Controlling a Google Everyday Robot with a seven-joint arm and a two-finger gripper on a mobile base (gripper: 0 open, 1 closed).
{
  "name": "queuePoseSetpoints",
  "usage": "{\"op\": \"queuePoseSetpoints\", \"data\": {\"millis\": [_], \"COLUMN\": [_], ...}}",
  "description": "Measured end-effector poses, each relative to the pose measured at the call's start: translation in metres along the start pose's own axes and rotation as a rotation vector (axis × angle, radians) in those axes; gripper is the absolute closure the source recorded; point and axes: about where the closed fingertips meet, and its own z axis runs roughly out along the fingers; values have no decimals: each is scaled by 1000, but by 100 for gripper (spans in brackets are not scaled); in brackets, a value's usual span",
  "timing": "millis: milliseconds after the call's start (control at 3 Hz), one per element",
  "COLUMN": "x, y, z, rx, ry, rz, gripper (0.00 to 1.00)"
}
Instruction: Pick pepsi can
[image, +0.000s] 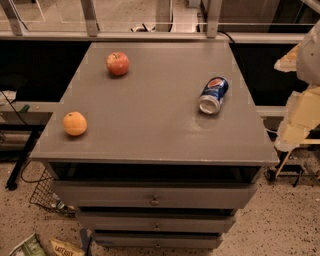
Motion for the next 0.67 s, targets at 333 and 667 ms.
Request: {"op": "queuePoseSetpoints", "data": {"millis": [333, 667], "x": [0, -3], "y": [0, -12], "z": [0, 3], "rx": [0, 3], "ry": [0, -2], "rz": [0, 74], "gripper": [0, 0]}}
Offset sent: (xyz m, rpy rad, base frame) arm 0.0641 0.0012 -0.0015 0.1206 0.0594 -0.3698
